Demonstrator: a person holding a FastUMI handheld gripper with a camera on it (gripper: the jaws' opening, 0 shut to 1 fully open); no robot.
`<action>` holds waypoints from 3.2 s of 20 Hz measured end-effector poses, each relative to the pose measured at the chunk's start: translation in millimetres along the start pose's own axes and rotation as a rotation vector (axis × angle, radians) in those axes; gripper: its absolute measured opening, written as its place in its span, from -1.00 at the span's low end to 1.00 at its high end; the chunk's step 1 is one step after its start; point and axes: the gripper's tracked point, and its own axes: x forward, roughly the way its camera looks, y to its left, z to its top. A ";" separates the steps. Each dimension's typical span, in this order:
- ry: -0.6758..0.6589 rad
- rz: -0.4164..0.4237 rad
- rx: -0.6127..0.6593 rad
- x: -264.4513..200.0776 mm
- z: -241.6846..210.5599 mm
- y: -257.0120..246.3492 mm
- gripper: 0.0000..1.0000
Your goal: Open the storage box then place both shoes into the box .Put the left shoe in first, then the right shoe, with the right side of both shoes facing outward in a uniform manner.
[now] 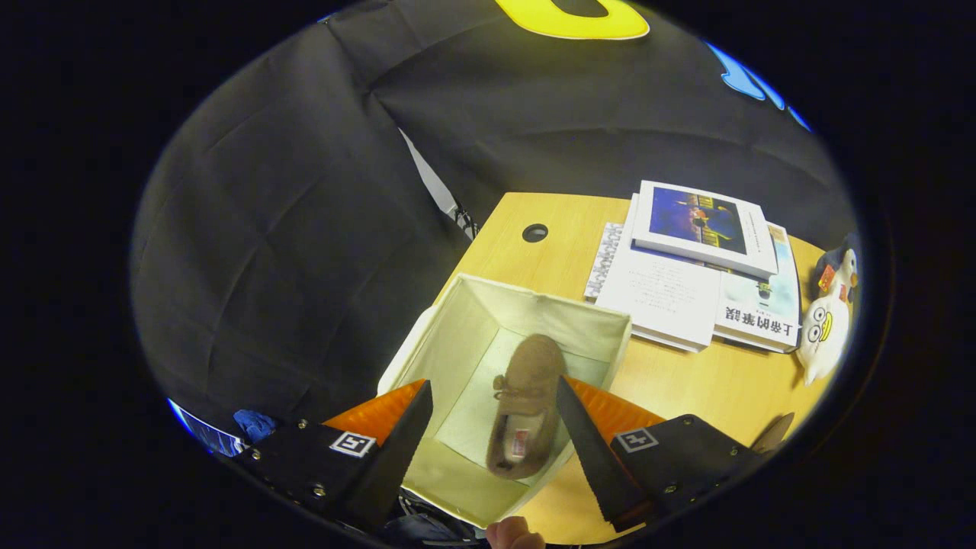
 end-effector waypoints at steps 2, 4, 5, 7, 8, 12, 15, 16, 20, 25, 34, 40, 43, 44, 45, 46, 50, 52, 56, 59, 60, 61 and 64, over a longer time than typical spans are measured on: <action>-0.018 0.010 0.015 -12.6 4.9 -3.2 0.97; -0.034 0.033 0.040 -29.0 9.3 -6.9 0.97; -0.042 0.041 0.045 -39.6 10.4 -10.2 0.97; -0.064 0.049 0.043 -59.4 13.1 -19.4 0.96; -0.070 0.046 0.039 -69.2 13.0 -26.6 0.96; -0.092 0.029 0.058 -106.2 6.9 -56.8 0.97; -0.099 -0.019 0.083 -126.5 -5.4 -90.1 0.97; -0.105 -0.023 0.083 -132.3 -8.5 -99.9 0.97; -0.117 -0.081 0.130 -154.8 -28.4 -147.9 0.97; -0.128 -0.145 0.177 -174.4 -58.0 -214.5 0.97; -0.162 -0.274 0.244 -215.5 -106.4 -314.6 0.97; -0.165 -0.304 0.300 -236.9 -127.9 -348.7 0.97; -0.135 -0.325 0.293 -239.5 -146.7 -362.2 0.97; -0.122 -0.328 0.293 -239.3 -154.2 -366.0 0.97; -0.106 -0.331 0.299 -238.4 -163.3 -369.3 0.97; -0.091 -0.325 0.303 -230.9 -170.8 -371.1 0.97; -0.005 -0.320 0.293 -222.0 -211.7 -377.9 0.97; 0.048 -0.327 0.261 -216.4 -233.6 -378.7 0.97; 0.132 -0.346 0.240 -198.8 -264.8 -384.8 0.97; 0.158 -0.393 0.258 -187.3 -278.7 -403.1 0.94; 0.161 -0.406 0.270 -182.3 -279.0 -408.7 0.86; 0.163 -0.418 0.280 -176.8 -280.3 -414.5 0.83; 0.168 -0.396 0.299 -157.8 -275.5 -418.5 0.52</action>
